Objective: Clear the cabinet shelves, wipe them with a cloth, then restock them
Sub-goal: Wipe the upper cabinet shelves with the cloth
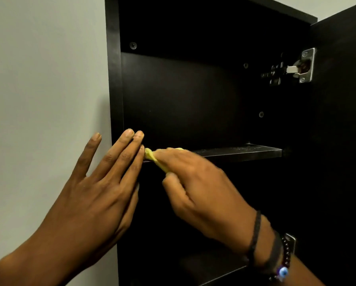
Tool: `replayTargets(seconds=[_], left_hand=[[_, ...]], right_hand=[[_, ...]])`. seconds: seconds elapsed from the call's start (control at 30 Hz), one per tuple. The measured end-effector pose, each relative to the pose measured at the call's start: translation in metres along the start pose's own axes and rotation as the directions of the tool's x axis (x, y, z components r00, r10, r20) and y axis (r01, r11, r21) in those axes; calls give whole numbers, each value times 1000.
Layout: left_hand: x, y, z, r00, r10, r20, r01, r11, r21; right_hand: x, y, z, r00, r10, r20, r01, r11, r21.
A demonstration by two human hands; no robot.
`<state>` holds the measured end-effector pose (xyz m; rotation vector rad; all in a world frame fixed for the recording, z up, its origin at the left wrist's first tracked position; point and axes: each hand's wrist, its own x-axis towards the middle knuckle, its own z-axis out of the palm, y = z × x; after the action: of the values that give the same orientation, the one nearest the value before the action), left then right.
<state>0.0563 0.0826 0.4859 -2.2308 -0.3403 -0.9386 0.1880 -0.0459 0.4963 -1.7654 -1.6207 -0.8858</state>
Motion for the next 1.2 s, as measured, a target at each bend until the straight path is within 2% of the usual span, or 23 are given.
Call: replayTargets(seconds=[0.07,0.13,0.23,0.27,0.3,0.37,0.43,0.53,0.6,0.63,0.67,0.73,0.8,0.87,0.9,0.97,1.03,1.1,1.17,1.2], left_hand=[[-1,-2,0,1000,5,4,-5,1000,14],[-2,-5,0,1000,13,5,-14,1000,18],[-4,-9,-2,999,30,10,-30,999,21],[-4,-10,-3,999,36,9,-36,999,21],[-4,-11,-3,999,41,6,-41,999,22],[-5,-14,-5,999,38,-1,-38,999,23],[-5,-17,-8,1000,23,-13,-23,999,23],[-2,-22,-11,1000,22,-20,-21,999,34],[0,-23,-10,999,36,-16,-35,999,33],[0,-23,-10,999,42,-18,-42,999,30],[0,-24,-10,999,46,-21,-45,999,27],[-2,-26,-10,998,51,-24,-50,998,22],[-6,-28,-10,998,58,-23,-58,998,7],[-10,-29,-10,997,70,-20,-71,997,-14],[-11,-28,-10,997,76,-18,-77,997,-21],[-14,-28,-8,997,78,-18,-79,996,-41],[-13,-29,-8,997,72,-29,-74,994,-81],[-9,-30,-10,997,65,-48,-71,986,-147],[-2,-30,-14,995,57,-82,-73,974,-216],[1,-30,-17,993,55,-102,-78,968,-239]], right_hand=[[6,16,-22,995,95,44,-90,990,-107],[14,40,-44,938,294,182,-228,922,-314],[27,97,-73,701,639,318,-448,741,-501],[30,111,-80,642,686,342,-518,717,-466],[33,120,-83,627,700,342,-572,711,-408],[40,122,-75,656,666,354,-562,745,-360],[50,105,-56,735,544,405,-453,838,-305],[70,59,-26,838,244,489,-294,955,26],[81,34,-14,854,54,517,-158,974,160],[84,26,-11,846,4,534,-133,970,205],[86,23,-10,843,-13,537,-122,969,214],[87,31,-17,847,48,529,-135,983,126],[84,56,-33,832,253,493,-221,967,-123],[77,83,-51,769,509,386,-376,849,-371],[75,92,-57,731,594,337,-444,788,-426],[75,102,-56,701,637,320,-495,758,-425],[80,92,-41,756,536,375,-433,840,-327],[85,62,-19,847,312,431,-278,950,-141],[88,30,0,891,84,446,-124,990,61],[89,19,4,897,20,442,-88,987,132]])
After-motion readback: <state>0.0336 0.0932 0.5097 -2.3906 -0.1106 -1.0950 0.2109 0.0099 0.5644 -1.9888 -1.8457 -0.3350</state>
